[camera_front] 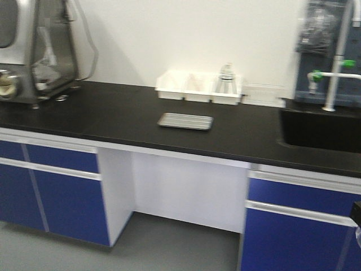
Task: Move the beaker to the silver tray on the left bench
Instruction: 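Drive the base to the bench with the silver tray, holding the beaker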
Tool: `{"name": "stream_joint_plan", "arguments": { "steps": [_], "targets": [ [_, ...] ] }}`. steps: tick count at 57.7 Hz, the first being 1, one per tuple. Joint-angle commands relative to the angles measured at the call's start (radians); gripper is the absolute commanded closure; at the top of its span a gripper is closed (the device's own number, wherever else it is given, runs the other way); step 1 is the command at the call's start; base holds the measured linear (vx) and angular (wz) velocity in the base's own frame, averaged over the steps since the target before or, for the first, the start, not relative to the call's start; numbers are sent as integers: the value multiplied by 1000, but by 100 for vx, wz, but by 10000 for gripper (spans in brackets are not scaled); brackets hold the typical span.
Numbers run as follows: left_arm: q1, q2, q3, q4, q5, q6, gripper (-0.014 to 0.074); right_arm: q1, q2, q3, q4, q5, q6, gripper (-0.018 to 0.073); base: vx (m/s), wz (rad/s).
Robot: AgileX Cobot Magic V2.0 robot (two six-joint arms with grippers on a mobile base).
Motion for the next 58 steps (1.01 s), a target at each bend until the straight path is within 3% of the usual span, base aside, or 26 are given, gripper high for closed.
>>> {"name": "stream_joint_plan", "arguments": {
  "steps": [1, 37, 58],
  "targets": [
    [-5, -16, 28, -7, -78, -6, 595, -3, -2, -30, -9, -73, -5, 564, 17, 64],
    [-5, -16, 28, -7, -78, -6, 595, -3, -2, -30, -9, -73, -5, 564, 26, 68],
    [-5, -16, 28, -7, -78, -6, 595, -3, 0, -30, -9, -73, -5, 564, 41, 3]
  ]
}}
